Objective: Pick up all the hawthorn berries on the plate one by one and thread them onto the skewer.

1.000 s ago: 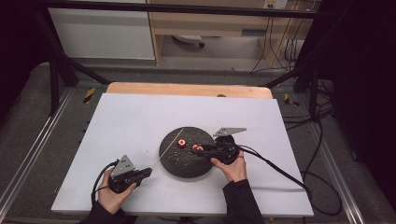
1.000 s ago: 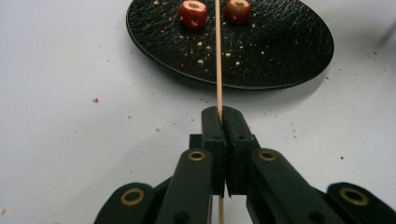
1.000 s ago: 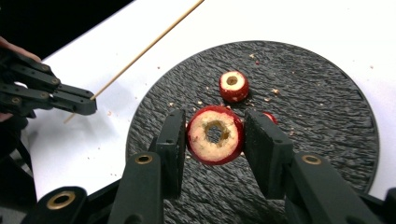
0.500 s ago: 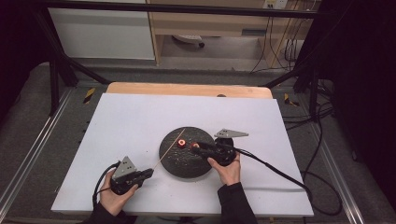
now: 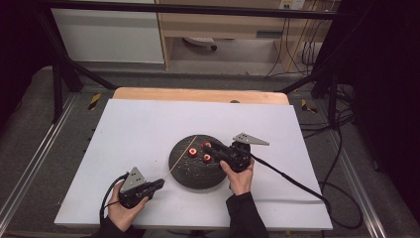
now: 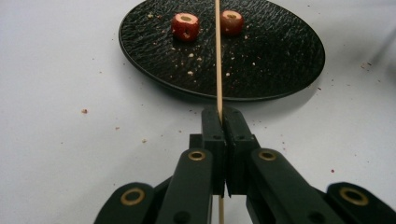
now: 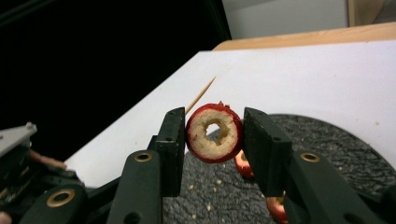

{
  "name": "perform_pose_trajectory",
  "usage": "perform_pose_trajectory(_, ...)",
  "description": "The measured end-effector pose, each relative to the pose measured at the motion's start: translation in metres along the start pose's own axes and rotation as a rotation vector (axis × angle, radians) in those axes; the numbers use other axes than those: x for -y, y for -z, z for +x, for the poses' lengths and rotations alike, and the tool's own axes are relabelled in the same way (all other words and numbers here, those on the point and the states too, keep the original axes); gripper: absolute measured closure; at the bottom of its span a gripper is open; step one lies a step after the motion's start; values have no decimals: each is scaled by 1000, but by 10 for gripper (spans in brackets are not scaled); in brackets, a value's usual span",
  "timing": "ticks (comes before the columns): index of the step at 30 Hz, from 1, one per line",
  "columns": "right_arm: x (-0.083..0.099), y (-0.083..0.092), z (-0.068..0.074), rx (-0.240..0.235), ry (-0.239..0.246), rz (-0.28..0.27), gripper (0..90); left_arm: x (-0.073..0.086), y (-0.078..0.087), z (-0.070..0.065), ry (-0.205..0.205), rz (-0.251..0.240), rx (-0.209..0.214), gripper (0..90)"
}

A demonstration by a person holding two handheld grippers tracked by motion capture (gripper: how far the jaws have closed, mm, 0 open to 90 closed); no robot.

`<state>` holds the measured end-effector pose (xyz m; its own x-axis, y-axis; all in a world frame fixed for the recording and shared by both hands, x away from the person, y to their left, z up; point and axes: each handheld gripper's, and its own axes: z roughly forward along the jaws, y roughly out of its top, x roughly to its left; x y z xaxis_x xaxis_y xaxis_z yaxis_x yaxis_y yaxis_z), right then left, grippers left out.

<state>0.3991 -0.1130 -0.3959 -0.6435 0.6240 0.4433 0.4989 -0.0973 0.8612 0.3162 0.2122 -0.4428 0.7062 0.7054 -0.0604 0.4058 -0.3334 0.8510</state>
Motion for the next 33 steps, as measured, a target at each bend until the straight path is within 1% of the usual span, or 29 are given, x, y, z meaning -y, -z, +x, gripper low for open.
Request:
perform_pose_trajectory(4,-2,-1,-1,1,-21,-44,608,0,-1,-2,4,-10,-4,884)
perform_pose_trajectory(9,-4,-4,-3,8,-50,-85,608,0,-2,-3,7,-14,-7,884)
perform_pose_trajectory(10,-4,-4,-3,11,-48,-97,608,0,-1,-3,7,-16,-7,884)
perform_pose_trajectory(13,-5,-5,-4,8,-69,-117,608,0,-1,-5,7,-28,-11,884)
perform_pose_trajectory(20,-11,-4,-4,13,-104,-190,608,0,-1,-7,13,-40,-19,884)
perform_pose_trajectory(25,-13,-5,-6,22,-105,-225,608,0,-2,-8,19,-44,-18,884)
perform_pose_trajectory(31,-13,-9,-8,24,-126,-269,608,-1,-3,-9,19,-50,-18,884)
perform_pose_trajectory(32,-13,-10,-9,27,-120,-273,608,-1,-3,-9,21,-51,-18,884)
perform_pose_trajectory(33,-13,-11,-9,26,-125,-279,608,-1,-3,-9,22,-52,-17,884)
